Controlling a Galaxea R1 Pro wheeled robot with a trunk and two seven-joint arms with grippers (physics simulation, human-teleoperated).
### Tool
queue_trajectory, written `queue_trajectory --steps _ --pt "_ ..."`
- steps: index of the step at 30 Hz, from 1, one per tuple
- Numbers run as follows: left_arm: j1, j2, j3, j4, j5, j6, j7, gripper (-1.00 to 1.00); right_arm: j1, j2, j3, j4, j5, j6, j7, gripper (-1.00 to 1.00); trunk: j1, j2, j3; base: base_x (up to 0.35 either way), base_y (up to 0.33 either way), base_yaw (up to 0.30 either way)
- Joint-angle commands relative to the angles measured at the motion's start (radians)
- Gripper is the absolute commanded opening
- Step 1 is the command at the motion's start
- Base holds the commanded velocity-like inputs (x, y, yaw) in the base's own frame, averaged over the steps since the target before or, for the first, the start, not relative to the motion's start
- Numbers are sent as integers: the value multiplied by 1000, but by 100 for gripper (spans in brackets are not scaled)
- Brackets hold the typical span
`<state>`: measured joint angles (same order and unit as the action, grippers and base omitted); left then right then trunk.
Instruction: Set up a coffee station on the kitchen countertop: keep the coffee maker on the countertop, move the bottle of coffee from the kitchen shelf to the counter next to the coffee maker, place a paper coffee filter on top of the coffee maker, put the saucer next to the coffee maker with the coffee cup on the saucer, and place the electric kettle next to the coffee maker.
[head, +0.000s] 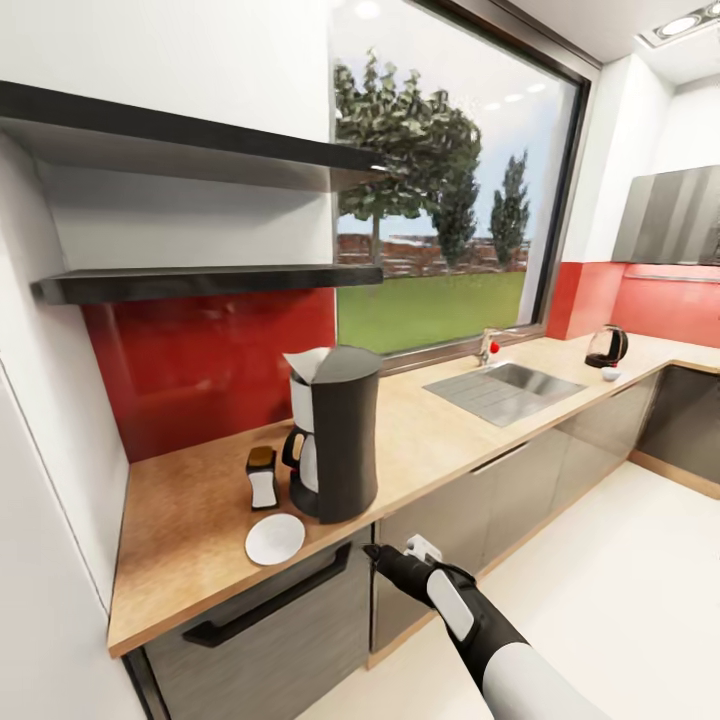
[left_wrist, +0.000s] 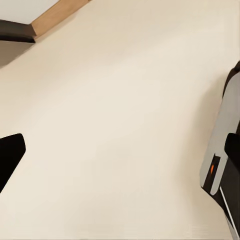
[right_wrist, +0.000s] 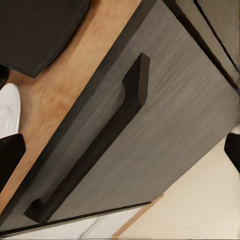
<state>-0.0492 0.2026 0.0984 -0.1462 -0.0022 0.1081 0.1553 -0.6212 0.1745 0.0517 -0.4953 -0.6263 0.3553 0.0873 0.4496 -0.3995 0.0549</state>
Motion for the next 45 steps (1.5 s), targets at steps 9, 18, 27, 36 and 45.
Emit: queue_trajectory --steps 9,18,27,36,45 --pt "1 -4 9 -4 4 -2 1 100 0 0 -2 142 2 -33 0 100 0 -1 0 65 -126 0" --pt "2 -36 -4 0 -24 -9 0 100 19 -18 3 448 10 -345 -11 100 0 -1 0 7 -9 0" --pt "2 -80 -25 5 -105 -43 0 100 178 -41 38 469 120 -442 -238 100 0 -1 0 0 0 0" --pt "2 -126 -26 0 -138 -108 -1 100 315 -102 53 469 330 -445 -320 100 0 -1 0 0 0 0" --pt "2 -140 -26 -7 -138 -140 -5 100 371 -107 54 469 556 -447 -321 100 0 -1 0 0 0 0"
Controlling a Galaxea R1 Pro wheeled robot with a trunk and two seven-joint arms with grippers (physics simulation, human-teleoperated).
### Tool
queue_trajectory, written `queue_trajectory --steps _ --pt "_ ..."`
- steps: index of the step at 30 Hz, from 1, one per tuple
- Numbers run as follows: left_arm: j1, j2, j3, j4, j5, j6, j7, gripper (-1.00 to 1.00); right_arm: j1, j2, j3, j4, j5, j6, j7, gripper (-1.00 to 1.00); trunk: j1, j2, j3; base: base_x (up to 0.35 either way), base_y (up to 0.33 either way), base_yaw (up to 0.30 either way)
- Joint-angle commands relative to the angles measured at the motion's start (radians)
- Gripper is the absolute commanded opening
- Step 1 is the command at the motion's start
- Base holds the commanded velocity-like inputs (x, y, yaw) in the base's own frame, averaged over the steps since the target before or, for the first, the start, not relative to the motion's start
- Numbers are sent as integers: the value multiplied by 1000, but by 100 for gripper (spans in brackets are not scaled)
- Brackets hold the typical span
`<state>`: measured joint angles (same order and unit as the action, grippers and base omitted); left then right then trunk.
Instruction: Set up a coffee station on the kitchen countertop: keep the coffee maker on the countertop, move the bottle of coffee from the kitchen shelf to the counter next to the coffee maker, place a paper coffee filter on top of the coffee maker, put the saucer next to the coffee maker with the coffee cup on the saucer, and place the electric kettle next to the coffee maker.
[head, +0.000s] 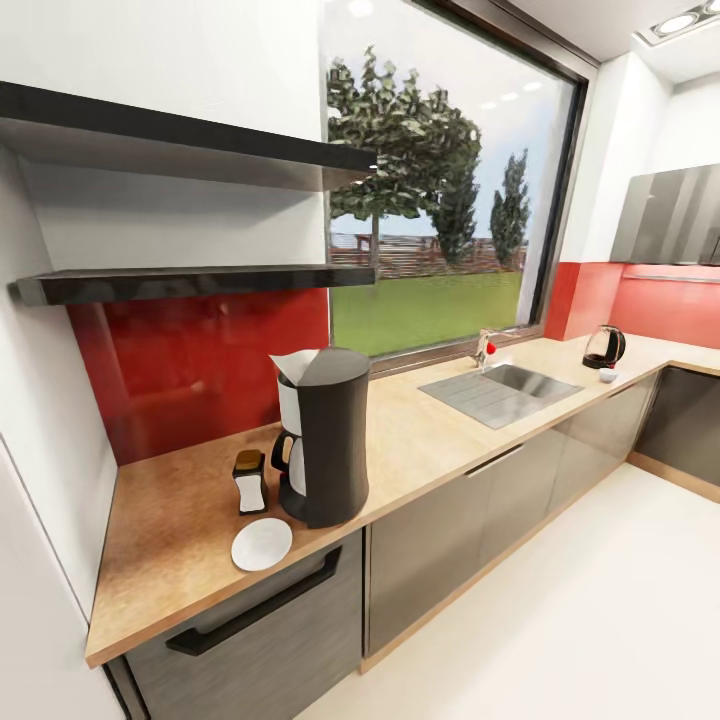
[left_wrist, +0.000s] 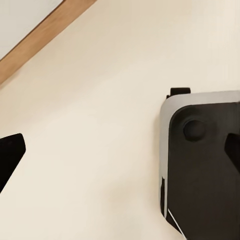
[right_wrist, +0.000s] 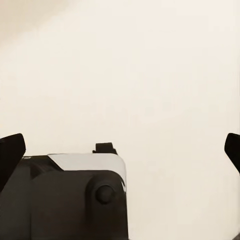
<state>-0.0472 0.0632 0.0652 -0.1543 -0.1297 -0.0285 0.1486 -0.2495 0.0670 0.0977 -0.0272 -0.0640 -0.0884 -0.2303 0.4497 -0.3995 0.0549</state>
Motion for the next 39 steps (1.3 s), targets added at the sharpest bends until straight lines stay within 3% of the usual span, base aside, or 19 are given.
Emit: queue_trajectory --steps 1,18,39 --pt "0 -1 7 1 -10 -3 1 100 0 1 8 1 -3 -3 -4 100 0 -1 0 0 0 0" --pt "0 1 13 2 -6 -5 -1 100 3 14 0 -4 4 -4 -4 100 0 -1 0 0 0 0" --pt "2 1 10 24 -6 -5 -1 100 3 14 -1 -5 -11 -4 12 100 0 -1 0 0 0 -292"
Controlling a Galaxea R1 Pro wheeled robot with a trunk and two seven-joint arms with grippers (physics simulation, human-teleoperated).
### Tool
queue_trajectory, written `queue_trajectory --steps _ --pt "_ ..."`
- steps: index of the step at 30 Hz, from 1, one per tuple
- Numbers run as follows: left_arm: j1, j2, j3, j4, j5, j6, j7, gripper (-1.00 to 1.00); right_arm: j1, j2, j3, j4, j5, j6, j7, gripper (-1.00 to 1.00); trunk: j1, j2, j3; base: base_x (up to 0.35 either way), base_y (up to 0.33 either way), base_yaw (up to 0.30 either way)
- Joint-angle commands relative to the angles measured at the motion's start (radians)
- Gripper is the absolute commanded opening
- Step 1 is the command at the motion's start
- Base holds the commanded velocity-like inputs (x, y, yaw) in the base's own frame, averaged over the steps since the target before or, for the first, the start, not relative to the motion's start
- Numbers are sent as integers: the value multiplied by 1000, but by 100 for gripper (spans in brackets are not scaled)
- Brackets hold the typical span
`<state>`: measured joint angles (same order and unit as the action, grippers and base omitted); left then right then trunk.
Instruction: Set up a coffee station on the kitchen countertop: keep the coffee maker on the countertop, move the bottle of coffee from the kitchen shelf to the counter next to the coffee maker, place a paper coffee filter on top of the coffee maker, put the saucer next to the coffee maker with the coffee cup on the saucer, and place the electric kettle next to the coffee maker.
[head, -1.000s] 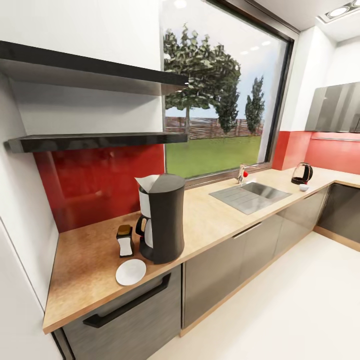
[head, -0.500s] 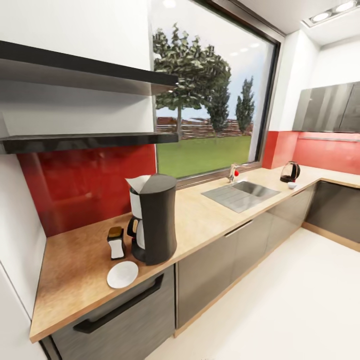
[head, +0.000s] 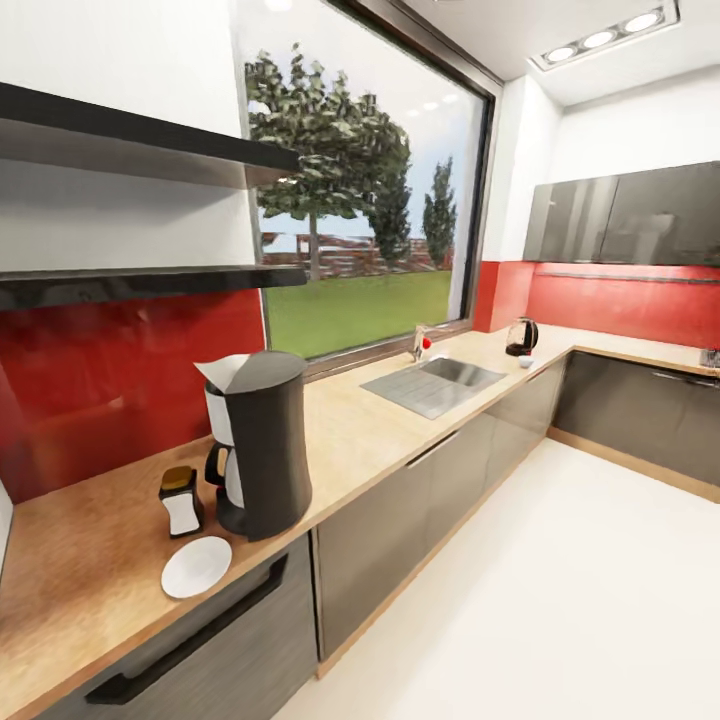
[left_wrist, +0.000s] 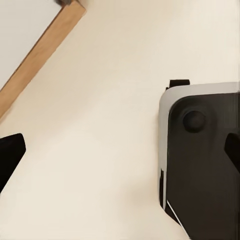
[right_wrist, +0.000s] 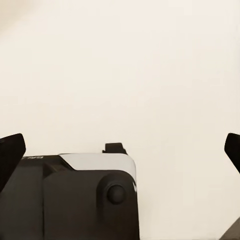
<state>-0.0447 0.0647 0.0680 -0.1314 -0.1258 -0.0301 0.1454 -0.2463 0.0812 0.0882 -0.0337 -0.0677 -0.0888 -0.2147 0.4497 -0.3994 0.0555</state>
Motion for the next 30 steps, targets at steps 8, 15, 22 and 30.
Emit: queue_trajectory --steps 8,15,22,30 --pt "0 -12 10 2 -9 -4 0 100 -1 -1 7 2 -8 -3 4 100 0 -1 0 0 0 -300" --pt "0 -12 12 1 -8 -4 0 100 -1 -3 7 3 -31 -3 5 100 0 -1 0 0 0 -300" --pt "0 -11 11 1 -9 -4 0 100 -1 -2 8 3 -36 -3 5 100 0 -1 0 0 0 -300" --pt "0 -12 12 1 -9 -4 0 100 -1 -1 8 5 -37 -3 5 100 0 -1 0 0 0 -300"
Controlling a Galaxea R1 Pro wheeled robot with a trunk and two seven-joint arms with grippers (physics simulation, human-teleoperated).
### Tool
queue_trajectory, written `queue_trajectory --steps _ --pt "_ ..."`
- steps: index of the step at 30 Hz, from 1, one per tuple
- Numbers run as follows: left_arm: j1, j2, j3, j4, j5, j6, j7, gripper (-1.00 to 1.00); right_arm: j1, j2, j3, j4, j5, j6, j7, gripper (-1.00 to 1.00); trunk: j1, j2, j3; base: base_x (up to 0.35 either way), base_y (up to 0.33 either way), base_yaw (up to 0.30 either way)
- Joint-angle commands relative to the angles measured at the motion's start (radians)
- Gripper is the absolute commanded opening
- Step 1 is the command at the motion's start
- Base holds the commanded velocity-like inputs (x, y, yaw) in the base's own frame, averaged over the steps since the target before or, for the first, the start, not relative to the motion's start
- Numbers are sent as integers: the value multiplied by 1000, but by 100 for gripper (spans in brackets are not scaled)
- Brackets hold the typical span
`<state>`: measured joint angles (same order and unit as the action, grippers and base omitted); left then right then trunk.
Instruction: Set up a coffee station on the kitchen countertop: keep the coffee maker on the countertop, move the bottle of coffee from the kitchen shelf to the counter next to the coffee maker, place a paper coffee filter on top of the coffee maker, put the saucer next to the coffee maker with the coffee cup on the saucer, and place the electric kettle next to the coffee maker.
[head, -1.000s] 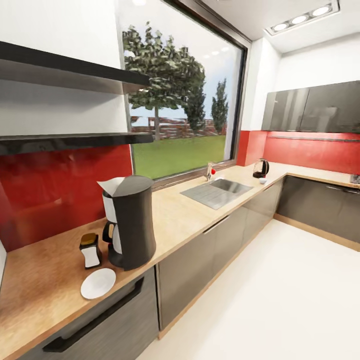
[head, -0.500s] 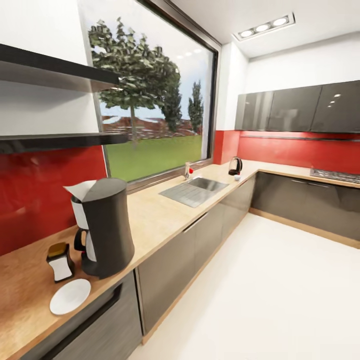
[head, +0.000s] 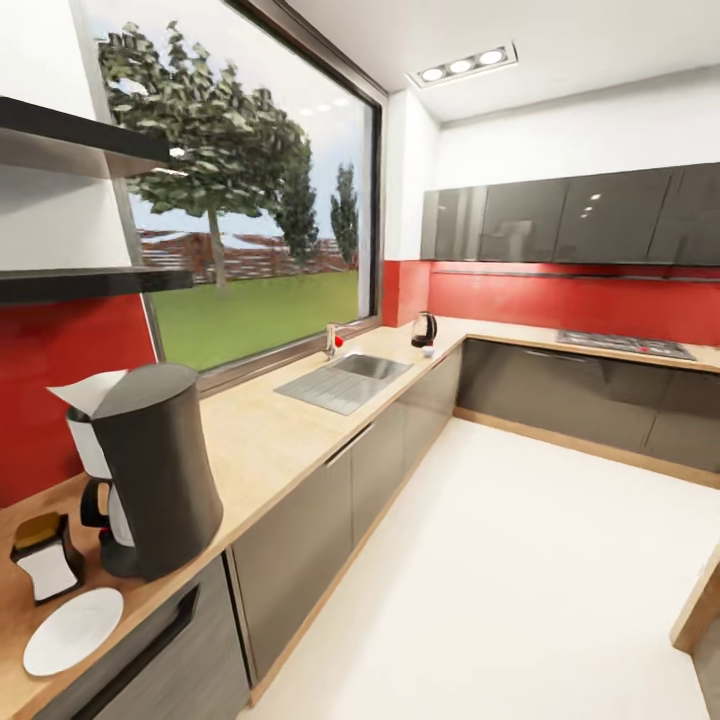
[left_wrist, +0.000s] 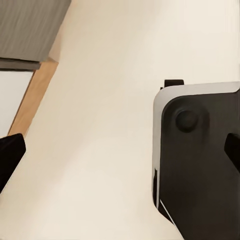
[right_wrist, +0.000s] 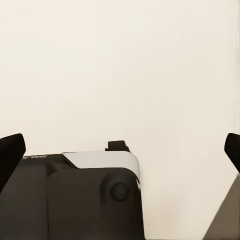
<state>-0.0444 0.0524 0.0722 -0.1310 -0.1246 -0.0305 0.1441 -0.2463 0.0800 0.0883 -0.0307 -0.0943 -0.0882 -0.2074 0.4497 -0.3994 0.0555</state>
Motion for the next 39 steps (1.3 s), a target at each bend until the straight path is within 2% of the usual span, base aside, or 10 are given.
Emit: queue_trajectory --steps 1,15,20,24,35,39 --pt "0 0 8 1 -10 -3 2 100 -1 0 8 2 -10 -4 -3 100 0 -1 0 0 0 -300" --pt "0 -8 7 0 -11 -7 -3 100 -1 -2 8 0 -10 -4 -4 100 0 -1 0 16 -2 -300" --pt "0 -10 3 -5 -13 -61 -2 100 -1 -1 8 -1 -10 -4 -4 100 0 -1 0 225 -100 -300" --pt "0 -13 2 -12 -13 -79 -2 100 -1 -1 7 -2 -10 -4 -4 100 0 -1 0 272 -135 -268" --pt "-2 -13 0 -16 -16 -80 -1 100 -1 -5 8 -4 -11 -5 3 100 0 -1 0 280 -142 -29" --pt "-2 -12 0 -15 -17 -80 -1 100 -1 0 9 0 -9 -4 38 100 0 -1 0 281 -146 0"
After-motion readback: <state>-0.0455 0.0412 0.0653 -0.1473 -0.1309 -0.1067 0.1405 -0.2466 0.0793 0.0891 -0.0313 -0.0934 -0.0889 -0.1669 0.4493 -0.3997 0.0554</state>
